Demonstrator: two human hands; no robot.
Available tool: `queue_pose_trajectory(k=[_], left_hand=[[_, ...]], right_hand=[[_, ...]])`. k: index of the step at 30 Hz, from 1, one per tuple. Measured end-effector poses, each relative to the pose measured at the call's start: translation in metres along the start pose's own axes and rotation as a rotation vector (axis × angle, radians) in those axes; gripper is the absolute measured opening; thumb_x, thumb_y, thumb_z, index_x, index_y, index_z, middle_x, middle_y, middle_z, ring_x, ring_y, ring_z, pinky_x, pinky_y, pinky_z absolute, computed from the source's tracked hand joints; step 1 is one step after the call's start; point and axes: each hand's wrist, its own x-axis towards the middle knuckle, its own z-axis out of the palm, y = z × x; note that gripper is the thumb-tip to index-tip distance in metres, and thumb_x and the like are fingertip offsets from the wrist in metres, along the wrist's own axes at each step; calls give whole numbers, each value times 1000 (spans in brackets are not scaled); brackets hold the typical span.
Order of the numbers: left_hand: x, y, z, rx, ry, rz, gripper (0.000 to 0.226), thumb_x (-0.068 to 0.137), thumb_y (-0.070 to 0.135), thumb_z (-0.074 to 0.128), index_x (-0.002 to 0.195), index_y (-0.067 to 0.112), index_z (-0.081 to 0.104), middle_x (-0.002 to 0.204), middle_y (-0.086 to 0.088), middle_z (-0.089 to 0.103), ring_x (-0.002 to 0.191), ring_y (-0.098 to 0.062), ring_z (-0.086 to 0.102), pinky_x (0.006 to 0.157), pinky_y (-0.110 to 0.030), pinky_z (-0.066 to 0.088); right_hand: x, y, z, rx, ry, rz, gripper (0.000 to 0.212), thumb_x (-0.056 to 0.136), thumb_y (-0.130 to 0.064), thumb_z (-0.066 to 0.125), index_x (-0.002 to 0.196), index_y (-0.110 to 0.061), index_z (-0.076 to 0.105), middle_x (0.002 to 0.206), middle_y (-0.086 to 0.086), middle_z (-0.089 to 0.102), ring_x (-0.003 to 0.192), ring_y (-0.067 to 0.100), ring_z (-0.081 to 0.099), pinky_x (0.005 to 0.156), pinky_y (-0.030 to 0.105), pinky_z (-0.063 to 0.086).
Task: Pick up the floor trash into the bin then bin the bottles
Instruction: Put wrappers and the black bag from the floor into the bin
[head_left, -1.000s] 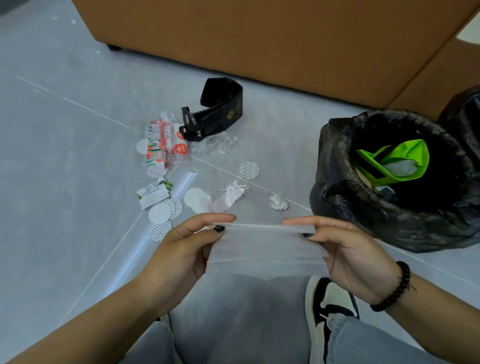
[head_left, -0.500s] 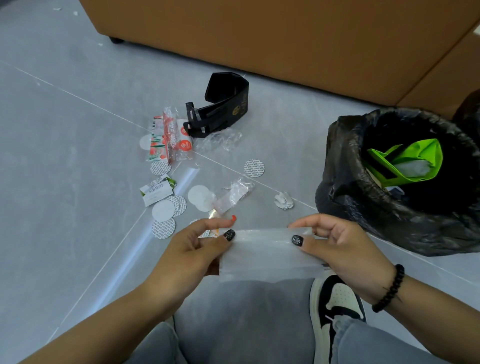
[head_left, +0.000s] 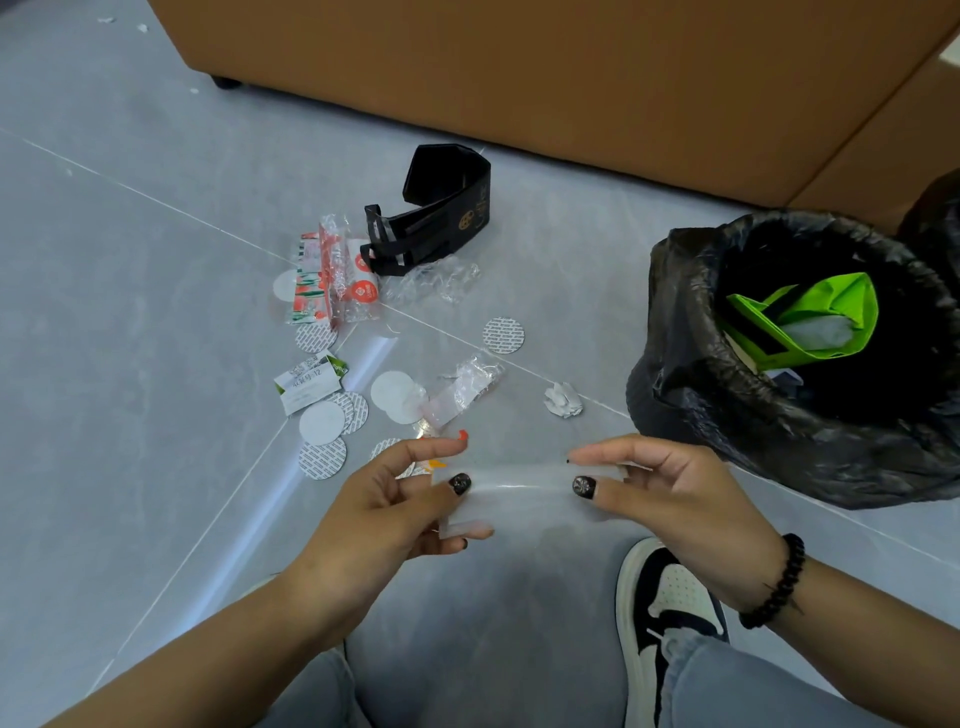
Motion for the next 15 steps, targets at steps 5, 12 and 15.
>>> queue_pose_trajectory(k=[5,12,15], left_hand=[[0,0,3,-81,-31,-24,23,86,16,60,107,10,69,120,1,67,82,-35,72,60,-25,57],[0,-2,2,-102,-39,-38,18,70,14,68,85,6,71,82,-13,70,82,-29,73,59,-25,57],[0,-3,2,-101,-39,-6,9,66,12,70,72,10,76,84,-15,73,84,-28,73,64,-24,57]], right_hand=[[1,1,2,13,29,63,20,74,9,71,86,-7,71,84,12,73,70,24,66,61,26,58],[-2,2,4,-60,14,-28,31,75,16,65,64,-12,71,76,1,68,60,19,64,50,24,52],[0,5,2,62,35,-4,31,75,20,60,68,-8,73,79,1,70,67,18,66,62,26,55]])
